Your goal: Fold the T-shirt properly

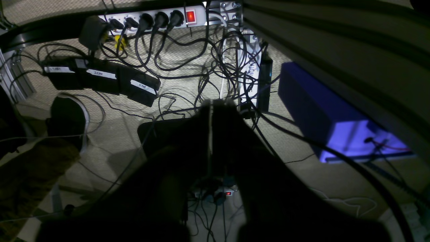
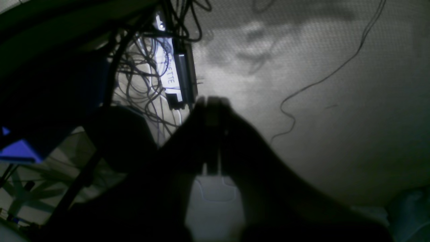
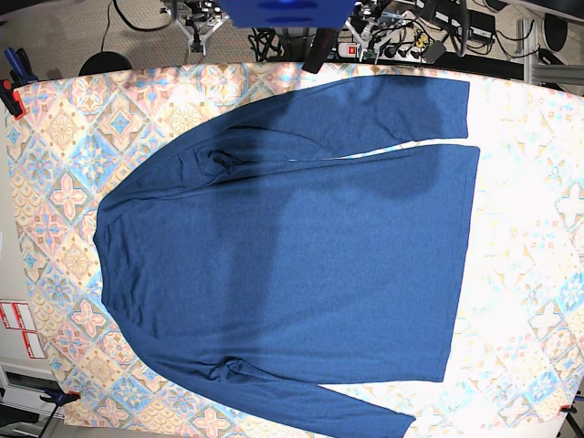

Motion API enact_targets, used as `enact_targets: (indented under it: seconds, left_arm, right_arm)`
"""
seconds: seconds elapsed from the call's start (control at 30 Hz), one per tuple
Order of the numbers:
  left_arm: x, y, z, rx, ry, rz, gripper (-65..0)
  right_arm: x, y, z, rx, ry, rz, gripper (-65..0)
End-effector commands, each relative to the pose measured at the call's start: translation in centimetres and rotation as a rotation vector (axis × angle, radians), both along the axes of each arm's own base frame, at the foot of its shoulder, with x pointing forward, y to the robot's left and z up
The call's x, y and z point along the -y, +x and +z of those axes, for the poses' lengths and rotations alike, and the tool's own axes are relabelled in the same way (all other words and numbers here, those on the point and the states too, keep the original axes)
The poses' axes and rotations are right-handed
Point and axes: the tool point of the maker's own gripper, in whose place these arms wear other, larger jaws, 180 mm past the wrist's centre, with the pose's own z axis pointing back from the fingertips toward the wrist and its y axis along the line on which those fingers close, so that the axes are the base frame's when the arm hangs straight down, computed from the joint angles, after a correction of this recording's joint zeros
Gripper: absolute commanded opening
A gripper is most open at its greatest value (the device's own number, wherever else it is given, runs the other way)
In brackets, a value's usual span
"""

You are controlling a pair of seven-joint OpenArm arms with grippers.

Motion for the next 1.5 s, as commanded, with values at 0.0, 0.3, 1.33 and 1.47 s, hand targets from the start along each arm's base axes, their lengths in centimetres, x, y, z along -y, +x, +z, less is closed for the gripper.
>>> enact_targets:
  seconds: [0.0, 0.3, 1.33, 1.47]
  left_arm:
    - [0.0, -0.4, 0.0, -0.002, -0.001, -0.006, -65.0]
    - [-1.1, -1.6, 0.1, -0.017, 0.016, -0.010, -65.0]
    - [-3.3, -2.7, 0.1, -0.033, 0.049, -0.019, -65.0]
    - [-3.3, -3.1, 0.1, -0.038, 0.048, -0.019, -65.0]
  right_arm:
    - [0.1, -0.9, 0.1, -0.015, -0.005, 0.007, -65.0]
    - [0.3, -0.9, 0.1, -0.015, -0.008, 0.007, -65.0]
    - [0.4, -2.5, 0.2, -0.038, -0.010, 0.011, -64.9]
    - [0.4, -2.5, 0.2, -0.035, -0.010, 0.011, -64.9]
